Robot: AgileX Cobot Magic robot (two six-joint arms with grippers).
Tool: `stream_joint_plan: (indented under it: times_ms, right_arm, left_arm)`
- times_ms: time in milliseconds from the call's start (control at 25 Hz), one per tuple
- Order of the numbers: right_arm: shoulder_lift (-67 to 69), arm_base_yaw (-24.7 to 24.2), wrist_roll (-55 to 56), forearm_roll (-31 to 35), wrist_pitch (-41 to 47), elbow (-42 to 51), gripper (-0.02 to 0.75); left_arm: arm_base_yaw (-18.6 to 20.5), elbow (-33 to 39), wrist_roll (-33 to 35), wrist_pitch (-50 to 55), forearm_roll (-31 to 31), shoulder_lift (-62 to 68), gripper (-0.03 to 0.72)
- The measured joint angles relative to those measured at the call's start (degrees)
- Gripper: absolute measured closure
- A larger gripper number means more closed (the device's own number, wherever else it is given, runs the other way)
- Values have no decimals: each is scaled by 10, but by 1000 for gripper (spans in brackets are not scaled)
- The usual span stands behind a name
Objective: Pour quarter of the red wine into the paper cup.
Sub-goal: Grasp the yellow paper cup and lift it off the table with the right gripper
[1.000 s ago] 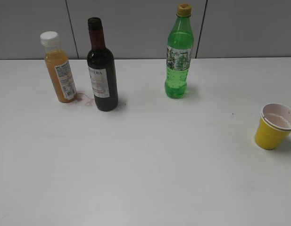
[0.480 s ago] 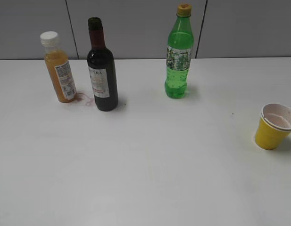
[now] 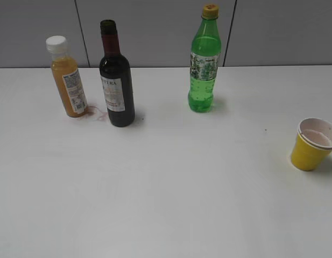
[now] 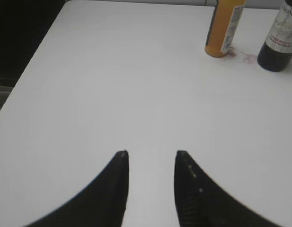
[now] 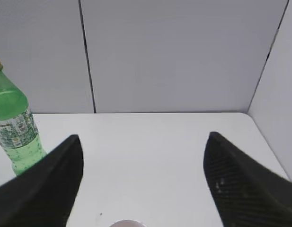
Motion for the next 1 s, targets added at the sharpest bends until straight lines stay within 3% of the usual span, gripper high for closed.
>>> stream_joint_plan:
  times_ms: [240,560,760,1000]
  right_arm:
    - [96,49,39,8,-180,102,143]
    - [204,52,66,-1,-376,201,143]
    - [304,53,78,-15,-598,282,118]
    - [451,53,101,-28,-657,295,105]
  left_arm:
    - [0,0,0,-1,0,0,450]
    - [0,0,0,-1,0,0,450]
    - [0,0,0,-1,0,0,450]
    - [0,0,0,0,0,0,450]
